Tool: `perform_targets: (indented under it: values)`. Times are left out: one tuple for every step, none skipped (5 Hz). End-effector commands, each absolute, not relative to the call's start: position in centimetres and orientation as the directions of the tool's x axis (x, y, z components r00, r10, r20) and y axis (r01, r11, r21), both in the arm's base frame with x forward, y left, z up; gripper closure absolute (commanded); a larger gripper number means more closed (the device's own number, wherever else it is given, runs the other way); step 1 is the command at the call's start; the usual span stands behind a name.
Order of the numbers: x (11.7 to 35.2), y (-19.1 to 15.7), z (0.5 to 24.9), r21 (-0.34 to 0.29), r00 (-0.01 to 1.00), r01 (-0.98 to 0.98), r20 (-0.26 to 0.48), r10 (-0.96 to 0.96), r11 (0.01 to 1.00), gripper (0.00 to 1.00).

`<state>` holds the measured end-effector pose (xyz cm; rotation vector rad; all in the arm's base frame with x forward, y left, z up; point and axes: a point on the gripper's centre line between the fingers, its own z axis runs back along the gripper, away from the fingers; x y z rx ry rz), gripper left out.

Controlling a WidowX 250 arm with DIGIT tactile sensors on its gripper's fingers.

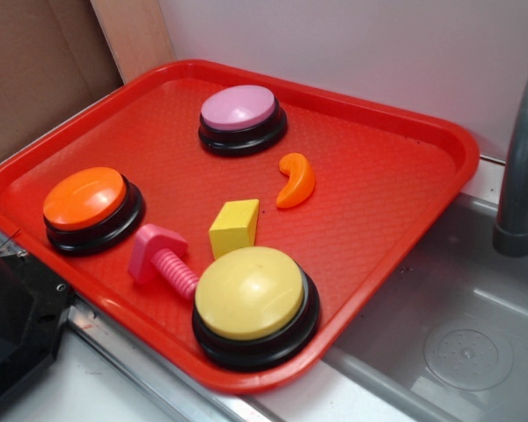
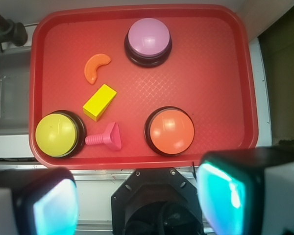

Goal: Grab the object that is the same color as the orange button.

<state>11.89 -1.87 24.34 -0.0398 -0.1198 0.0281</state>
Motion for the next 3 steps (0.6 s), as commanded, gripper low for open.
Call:
perform_targets:
  values:
    - [11.9, -1.9, 24.3, -0.041, 0.992, -0.026, 0.119, 0.030, 0.999, 0.00]
    - [14.3, -2.7, 22.8, -0.046, 0.987, -0.058, 0.150, 0.064, 0.997, 0.00]
    - [16.4, -4.0, 20.3, -0.041, 0.972, -0.105, 0.206, 0.111, 0.994, 0.00]
